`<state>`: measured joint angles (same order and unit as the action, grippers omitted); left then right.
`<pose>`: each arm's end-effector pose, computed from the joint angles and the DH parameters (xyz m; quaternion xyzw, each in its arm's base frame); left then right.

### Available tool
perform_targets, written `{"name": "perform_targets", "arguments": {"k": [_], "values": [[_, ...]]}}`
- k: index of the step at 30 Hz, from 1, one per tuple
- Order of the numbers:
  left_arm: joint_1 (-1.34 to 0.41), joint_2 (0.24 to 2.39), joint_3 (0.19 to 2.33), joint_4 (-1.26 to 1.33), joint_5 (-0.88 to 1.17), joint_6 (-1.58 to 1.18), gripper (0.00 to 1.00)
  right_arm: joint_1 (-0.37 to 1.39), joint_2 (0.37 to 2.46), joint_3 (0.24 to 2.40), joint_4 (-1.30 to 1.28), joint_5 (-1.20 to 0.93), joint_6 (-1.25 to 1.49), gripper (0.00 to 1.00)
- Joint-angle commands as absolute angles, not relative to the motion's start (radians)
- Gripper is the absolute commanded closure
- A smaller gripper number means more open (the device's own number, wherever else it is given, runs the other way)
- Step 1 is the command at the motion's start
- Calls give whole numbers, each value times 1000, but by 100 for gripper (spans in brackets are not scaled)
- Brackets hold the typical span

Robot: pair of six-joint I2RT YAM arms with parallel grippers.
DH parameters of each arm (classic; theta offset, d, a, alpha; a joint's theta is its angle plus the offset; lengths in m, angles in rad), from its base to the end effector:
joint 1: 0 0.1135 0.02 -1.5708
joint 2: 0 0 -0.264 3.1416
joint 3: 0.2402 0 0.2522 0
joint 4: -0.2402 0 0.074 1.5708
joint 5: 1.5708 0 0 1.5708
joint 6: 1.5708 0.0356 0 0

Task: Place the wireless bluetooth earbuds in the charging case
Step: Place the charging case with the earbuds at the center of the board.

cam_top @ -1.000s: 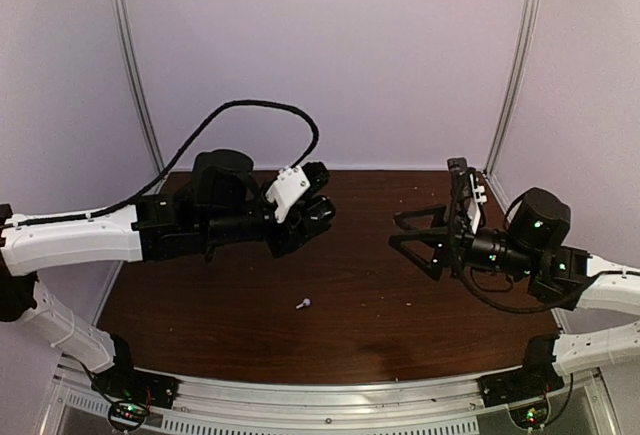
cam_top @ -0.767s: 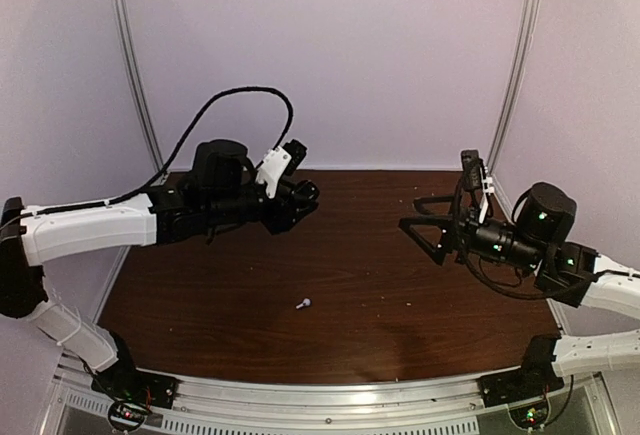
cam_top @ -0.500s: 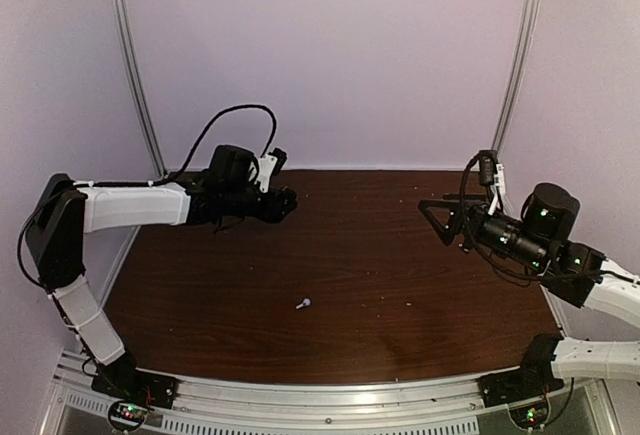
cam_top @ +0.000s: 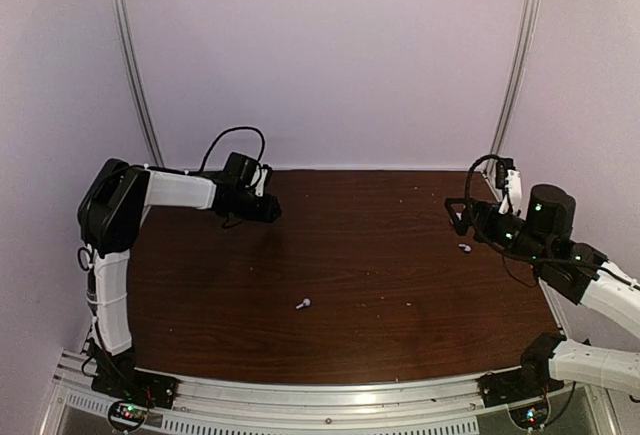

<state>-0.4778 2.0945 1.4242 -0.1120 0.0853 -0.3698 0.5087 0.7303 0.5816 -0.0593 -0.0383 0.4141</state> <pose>0.4061 -0.2137 0.1598 0.0661 0.9202 -0.1937 0.3336 0.1580 0.0897 0.2900 -0.0488 0.7751 0.2937 0.5573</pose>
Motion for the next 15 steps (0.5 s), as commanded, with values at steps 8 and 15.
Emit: {"name": "perform_targets", "arguments": {"k": [8, 15], "values": [[-471, 2172, 1497, -162, 61, -398, 56, 374, 870, 603, -45, -68, 400, 0], [-471, 2172, 1485, -168, 81, -402, 37, 239, 1027, 661, -27, -130, 365, 0]]}}
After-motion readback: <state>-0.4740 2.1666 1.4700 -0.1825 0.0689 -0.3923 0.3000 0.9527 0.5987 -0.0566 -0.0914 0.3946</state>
